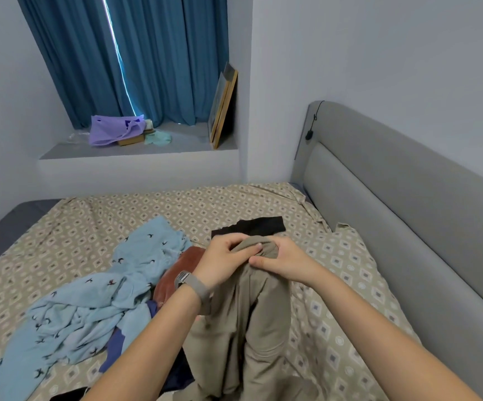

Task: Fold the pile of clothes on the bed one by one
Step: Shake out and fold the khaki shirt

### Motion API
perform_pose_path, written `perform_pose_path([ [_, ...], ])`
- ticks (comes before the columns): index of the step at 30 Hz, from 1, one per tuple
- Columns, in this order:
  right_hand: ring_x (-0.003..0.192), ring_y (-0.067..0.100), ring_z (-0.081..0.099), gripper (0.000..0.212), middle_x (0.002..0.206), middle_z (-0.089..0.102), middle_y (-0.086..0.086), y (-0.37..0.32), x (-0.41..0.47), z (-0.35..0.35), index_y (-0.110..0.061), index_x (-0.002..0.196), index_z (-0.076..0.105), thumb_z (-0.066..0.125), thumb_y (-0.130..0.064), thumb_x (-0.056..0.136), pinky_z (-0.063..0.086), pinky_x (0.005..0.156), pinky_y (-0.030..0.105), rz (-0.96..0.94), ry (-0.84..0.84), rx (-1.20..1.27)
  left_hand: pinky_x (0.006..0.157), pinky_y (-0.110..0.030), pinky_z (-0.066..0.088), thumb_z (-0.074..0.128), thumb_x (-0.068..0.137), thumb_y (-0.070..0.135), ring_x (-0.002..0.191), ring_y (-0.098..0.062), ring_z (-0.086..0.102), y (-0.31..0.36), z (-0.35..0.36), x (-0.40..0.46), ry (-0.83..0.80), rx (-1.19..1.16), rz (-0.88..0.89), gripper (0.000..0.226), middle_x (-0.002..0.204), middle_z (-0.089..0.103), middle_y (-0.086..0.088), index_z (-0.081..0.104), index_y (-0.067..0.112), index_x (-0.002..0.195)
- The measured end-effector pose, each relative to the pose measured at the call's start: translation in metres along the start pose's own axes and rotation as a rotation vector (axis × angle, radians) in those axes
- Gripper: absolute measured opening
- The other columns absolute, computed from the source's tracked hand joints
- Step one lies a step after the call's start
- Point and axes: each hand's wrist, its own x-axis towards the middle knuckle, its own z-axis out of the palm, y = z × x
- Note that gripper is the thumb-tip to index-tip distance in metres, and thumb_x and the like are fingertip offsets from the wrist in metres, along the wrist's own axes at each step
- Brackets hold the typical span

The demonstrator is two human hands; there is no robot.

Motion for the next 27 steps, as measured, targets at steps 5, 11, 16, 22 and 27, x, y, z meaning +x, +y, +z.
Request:
perform_pose_path([
  [5, 0.08, -0.007, 0.064, 0.018, 0.081, 0.071, -0.016, 0.002, -0.003, 0.002, -0.025, 0.092, 0.069, 0.07, -0.008, 0.087, 0.048, 0.079, 0.013, -0.007, 0.07, 0.057, 0.087, -0.012, 0.044, 0.079, 0.067, 0.027, 0.107, -0.001, 0.061, -0.052, -0.012, -0.044, -0.127, -0.029, -0.214, 0.055, 0.116, 0.064, 0.013, 0.055, 0.031, 0.117],
  [11, 0.075, -0.004, 0.067, 0.007, 0.077, 0.073, -0.018, -0.011, 0.003, -0.019, -0.022, 0.089, 0.068, 0.069, -0.016, 0.087, 0.049, 0.072, 0.011, 0.003, 0.377, 0.298, 0.094, -0.015, 0.046, 0.057, 0.097, 0.021, 0.114, 0.0, 0.058, -0.129, 0.001, -0.088, -0.317, -0.034, -0.546, 0.032, 0.129, 0.057, 0.006, 0.049, 0.024, 0.127],
  [16, 0.084, 0.001, 0.068, 0.016, 0.094, 0.073, -0.011, 0.021, -0.012, -0.067, -0.021, 0.104, 0.067, 0.068, -0.026, 0.088, 0.051, 0.076, 0.016, 0.131, 0.506, 0.308, 0.083, -0.026, 0.053, 0.063, 0.093, 0.021, 0.111, -0.022, 0.064, -0.108, -0.029, -0.061, 0.146, -0.325, -0.485, 0.023, 0.111, 0.072, -0.001, 0.064, 0.019, 0.116],
  [22, 0.078, 0.006, 0.056, 0.047, 0.084, 0.061, -0.005, 0.079, -0.046, -0.066, -0.017, 0.085, 0.062, 0.066, -0.063, 0.074, 0.041, 0.065, 0.011, 0.401, 0.139, -0.164, 0.086, -0.025, 0.051, 0.062, 0.092, 0.007, 0.092, -0.011, 0.067, -0.037, -0.046, -0.011, 0.049, -0.043, -0.213, 0.014, 0.096, 0.073, 0.0, 0.07, 0.018, 0.096],
  [27, 0.121, -0.001, 0.05, 0.087, 0.132, 0.051, -0.011, 0.057, -0.038, -0.025, -0.035, 0.14, 0.033, 0.085, -0.016, 0.073, 0.042, 0.097, 0.015, 0.294, -0.101, 0.042, 0.06, -0.016, 0.039, 0.068, 0.089, 0.015, 0.059, 0.003, 0.048, 0.012, -0.01, 0.014, -0.314, 0.119, -0.078, 0.026, 0.059, 0.056, 0.017, 0.065, 0.027, 0.066],
])
